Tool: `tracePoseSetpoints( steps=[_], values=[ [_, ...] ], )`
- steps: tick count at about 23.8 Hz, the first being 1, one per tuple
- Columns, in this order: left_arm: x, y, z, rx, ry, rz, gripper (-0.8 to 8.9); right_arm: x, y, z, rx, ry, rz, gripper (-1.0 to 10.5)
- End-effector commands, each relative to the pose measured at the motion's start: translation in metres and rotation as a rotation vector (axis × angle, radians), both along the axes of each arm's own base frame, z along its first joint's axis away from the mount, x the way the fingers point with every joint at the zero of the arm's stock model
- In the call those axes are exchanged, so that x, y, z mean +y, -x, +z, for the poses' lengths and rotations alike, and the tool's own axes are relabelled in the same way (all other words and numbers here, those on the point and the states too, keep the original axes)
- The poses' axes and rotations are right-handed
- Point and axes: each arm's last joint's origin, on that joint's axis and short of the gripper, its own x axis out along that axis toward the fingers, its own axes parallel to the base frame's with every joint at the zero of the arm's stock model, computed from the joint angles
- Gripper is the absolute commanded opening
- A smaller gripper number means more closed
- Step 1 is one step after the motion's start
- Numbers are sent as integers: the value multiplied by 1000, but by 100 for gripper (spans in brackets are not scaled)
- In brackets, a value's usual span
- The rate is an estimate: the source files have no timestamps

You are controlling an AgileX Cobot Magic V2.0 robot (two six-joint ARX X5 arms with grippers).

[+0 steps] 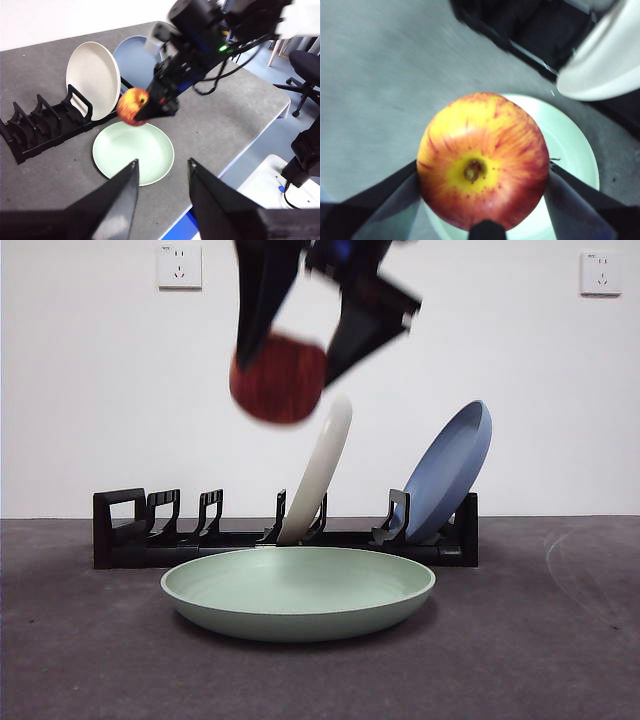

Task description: Take the green plate from the plate rack,put the plate on the table,take the apple from the table,put the apple in the plate

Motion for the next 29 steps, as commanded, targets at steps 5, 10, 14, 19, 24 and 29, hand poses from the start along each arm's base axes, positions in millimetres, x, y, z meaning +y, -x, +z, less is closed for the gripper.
tracePoseSetpoints(
  steps=[5, 10, 14, 19, 24, 29],
  values=[
    [0, 0, -1, 3, -3, 2, 161, 14, -17, -48, 98, 125, -36, 73],
    [0, 0, -2, 6, -7, 2, 161, 17, -21, -62, 124, 149, -36, 186],
    [0, 0, -2, 6, -8, 2, 161, 21, -26, -80, 155, 186, -29, 186],
    [0, 0, -2, 7, -9, 2, 161, 27, -31, -110, 213, 242, -27, 186],
    [0, 0, -2, 9, -13, 3, 161, 28, -32, -117, 226, 254, -27, 376],
    [0, 0, -2, 10, -15, 3, 161, 27, -31, -117, 237, 266, -27, 513]
  ],
)
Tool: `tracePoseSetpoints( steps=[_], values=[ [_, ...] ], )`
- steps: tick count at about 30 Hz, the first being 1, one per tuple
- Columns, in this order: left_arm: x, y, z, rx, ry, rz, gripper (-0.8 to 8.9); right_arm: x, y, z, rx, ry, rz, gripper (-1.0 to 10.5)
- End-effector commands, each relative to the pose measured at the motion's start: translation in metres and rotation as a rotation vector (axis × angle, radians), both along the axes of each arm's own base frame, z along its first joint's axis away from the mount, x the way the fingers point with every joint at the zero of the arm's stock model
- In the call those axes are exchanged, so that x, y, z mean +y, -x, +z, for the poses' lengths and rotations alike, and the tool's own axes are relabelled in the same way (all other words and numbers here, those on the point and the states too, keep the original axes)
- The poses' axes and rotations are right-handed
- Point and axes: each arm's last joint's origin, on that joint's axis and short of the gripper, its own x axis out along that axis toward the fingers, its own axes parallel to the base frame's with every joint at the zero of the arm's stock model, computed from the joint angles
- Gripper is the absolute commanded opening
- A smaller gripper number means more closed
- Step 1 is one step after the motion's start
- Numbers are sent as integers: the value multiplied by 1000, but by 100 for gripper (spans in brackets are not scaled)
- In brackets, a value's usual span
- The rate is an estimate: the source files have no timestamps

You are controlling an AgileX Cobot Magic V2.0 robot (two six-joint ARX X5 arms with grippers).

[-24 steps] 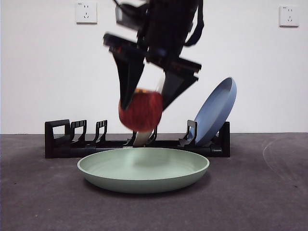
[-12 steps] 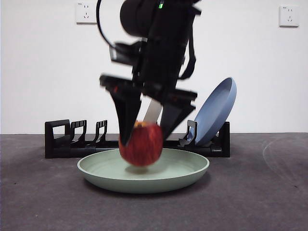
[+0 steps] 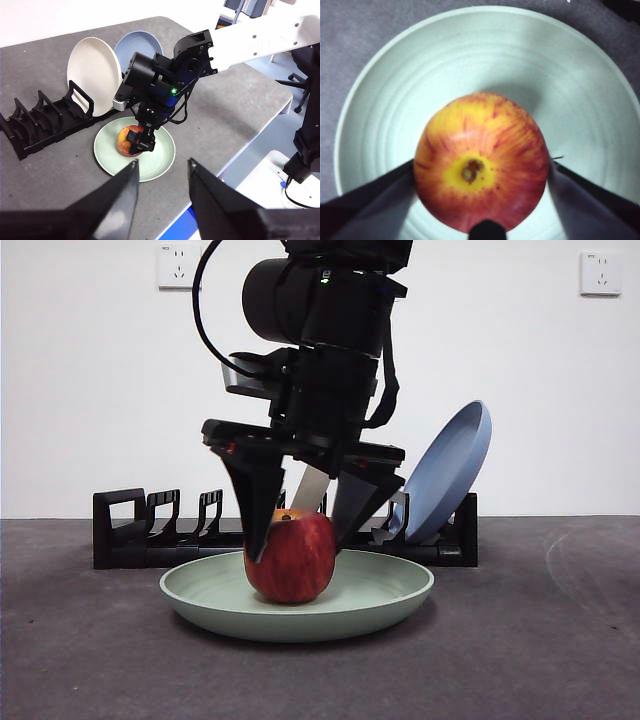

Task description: Take the green plate from the plate rack,put the plate on the table,take the apple from the table,put the apple in the plate

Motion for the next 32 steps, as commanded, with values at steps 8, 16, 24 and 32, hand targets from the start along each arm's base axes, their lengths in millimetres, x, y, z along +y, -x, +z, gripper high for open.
tracePoseSetpoints(
  steps=[8, 16, 24, 32],
  values=[
    [-1, 0, -1, -1, 4, 3, 161, -8, 8, 7, 42, 37, 1, 508],
    [-2, -1, 1, -15, 18, 14, 161, -48, 49, 99, -13, -61, 45, 504],
    [-10, -7, 3, -20, -2, 48, 161, -123, 122, 182, -127, -107, 35, 504],
    [-32, -19, 2, 22, -79, 40, 156, -190, 190, 221, -193, -268, -41, 502]
  ],
)
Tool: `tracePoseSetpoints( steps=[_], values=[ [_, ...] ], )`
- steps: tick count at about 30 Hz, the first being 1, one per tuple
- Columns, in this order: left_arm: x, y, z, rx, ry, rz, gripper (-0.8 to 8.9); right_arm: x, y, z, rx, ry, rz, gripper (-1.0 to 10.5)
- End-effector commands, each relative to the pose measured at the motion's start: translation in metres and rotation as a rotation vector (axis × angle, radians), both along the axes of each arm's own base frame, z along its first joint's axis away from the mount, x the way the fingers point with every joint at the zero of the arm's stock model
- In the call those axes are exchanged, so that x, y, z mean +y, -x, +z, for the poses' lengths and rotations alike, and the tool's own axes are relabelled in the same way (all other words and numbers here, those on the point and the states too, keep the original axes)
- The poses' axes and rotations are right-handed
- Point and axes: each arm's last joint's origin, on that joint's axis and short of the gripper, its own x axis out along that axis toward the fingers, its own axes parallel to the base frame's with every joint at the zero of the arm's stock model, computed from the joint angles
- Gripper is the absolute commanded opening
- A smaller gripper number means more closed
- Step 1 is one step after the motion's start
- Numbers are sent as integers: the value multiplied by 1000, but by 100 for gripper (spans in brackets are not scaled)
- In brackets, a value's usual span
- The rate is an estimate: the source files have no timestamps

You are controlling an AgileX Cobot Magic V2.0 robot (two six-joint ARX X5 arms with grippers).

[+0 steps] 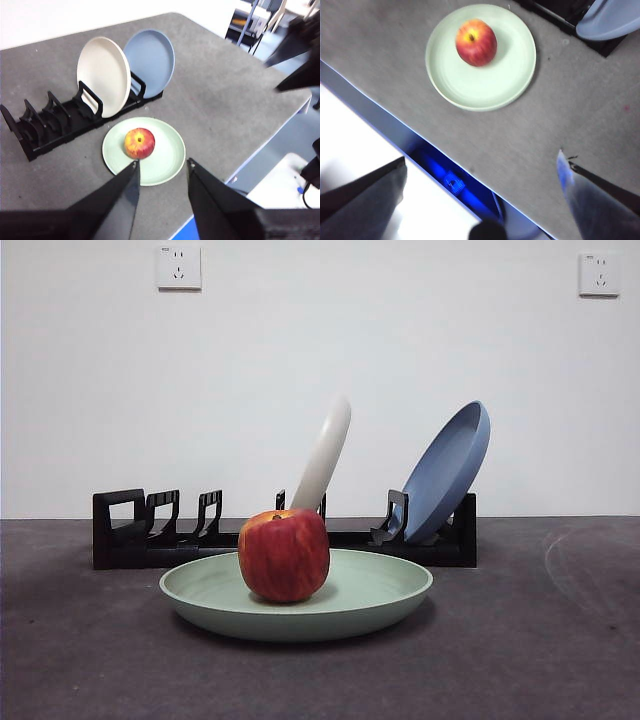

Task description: Take the green plate from the plate rack,put the plate on the table,take the apple from the table,put the apple in the plate

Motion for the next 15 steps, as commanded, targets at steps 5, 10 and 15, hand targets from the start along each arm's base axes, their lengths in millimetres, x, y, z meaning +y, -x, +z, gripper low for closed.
tracePoseSetpoints(
  steps=[5, 10, 15],
  values=[
    [-19, -10, -5, 50, -88, 0, 156, -37, 39, 12, -29, -150, -48, 499],
    [-27, -14, -7, 75, -120, -12, 145, -49, 50, 12, -62, -171, -59, 249],
    [-29, -14, -8, 93, -126, -33, -8, -53, 53, -1, -53, -147, -47, -9]
  ],
)
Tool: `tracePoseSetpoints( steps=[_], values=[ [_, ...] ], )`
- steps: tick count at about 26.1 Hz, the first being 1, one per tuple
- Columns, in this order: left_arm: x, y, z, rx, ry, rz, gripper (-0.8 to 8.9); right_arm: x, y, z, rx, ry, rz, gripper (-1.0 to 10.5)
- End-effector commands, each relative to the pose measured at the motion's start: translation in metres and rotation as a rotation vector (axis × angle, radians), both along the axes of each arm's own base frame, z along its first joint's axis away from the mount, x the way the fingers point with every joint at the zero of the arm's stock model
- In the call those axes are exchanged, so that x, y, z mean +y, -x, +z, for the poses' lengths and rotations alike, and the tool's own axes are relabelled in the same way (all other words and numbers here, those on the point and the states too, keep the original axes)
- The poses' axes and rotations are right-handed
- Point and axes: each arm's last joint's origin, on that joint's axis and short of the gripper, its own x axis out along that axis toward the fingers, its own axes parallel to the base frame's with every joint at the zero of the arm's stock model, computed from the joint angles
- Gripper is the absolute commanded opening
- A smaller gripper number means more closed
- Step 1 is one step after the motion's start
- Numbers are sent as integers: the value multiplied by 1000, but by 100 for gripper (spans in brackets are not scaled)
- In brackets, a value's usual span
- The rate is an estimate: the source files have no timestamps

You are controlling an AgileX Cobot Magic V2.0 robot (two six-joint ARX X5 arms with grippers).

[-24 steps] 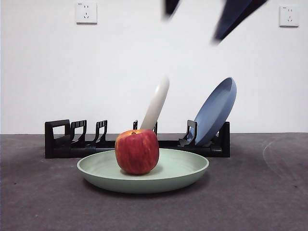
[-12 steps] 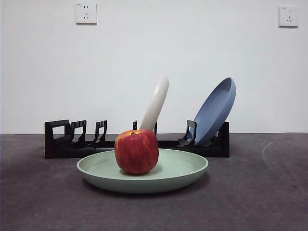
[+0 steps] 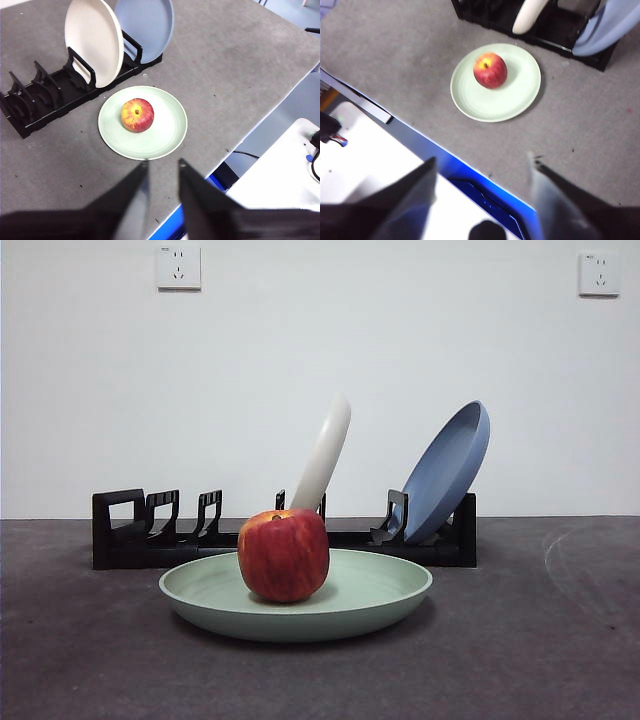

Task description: Take the green plate from the plate rack,put the plate on the table,take the apple from the table,put the apple in the plate

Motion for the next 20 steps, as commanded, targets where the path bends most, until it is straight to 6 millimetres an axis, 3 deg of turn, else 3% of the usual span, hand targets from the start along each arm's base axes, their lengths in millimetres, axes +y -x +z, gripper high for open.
tracePoseSetpoints(
  steps=[1, 7, 20],
  values=[
    [0, 0, -1, 6, 2, -5, -8, -1, 1, -10, 32, 37, 3, -9],
    [0, 0, -1, 12, 9, 3, -8, 4, -4, -24, 69, 79, 1, -9],
    [-5, -2, -2, 24, -4, 6, -4, 2, -7, -23, 17, 133, -98, -1]
  ],
)
